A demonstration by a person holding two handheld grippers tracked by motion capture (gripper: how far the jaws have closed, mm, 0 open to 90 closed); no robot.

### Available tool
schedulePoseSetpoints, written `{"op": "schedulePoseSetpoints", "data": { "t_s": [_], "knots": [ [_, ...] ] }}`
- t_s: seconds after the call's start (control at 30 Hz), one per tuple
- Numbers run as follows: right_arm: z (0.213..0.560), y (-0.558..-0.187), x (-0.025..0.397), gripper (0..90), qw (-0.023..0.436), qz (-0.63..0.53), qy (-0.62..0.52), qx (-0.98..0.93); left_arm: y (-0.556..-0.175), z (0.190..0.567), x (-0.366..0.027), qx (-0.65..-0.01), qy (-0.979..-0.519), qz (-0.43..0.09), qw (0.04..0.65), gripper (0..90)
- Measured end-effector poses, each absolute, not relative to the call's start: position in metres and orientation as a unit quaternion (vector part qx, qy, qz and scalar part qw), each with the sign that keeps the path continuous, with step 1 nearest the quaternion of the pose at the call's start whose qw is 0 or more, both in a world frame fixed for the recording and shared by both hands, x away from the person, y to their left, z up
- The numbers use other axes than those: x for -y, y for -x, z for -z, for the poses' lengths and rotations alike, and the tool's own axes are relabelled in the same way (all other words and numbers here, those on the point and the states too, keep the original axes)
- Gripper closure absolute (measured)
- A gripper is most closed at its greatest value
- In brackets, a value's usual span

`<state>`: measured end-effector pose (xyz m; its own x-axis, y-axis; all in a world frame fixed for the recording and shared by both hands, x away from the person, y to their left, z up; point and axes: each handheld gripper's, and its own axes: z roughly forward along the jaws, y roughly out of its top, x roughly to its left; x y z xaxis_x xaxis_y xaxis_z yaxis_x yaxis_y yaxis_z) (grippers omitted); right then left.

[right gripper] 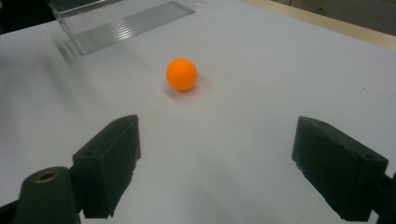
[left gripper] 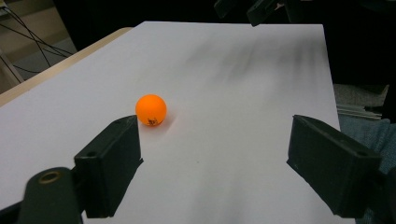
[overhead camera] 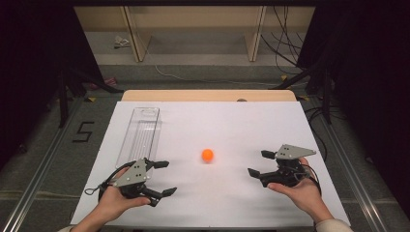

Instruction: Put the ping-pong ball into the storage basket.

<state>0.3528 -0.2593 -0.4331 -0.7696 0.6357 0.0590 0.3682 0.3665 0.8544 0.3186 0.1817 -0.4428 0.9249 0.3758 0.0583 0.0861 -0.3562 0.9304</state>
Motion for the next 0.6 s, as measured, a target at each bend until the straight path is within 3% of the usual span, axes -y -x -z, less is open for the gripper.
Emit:
{"op": "schedulePoseSetpoints", "data": {
  "t_s": [0.6],
  "knots": [
    [0.436,-0.368,0.237,16.3,0.131,-0.463,-0.293,-0.826,-0.318,0.443,-0.181,-0.141,-0.813,-0.131,0.549,16.8]
  ]
}}
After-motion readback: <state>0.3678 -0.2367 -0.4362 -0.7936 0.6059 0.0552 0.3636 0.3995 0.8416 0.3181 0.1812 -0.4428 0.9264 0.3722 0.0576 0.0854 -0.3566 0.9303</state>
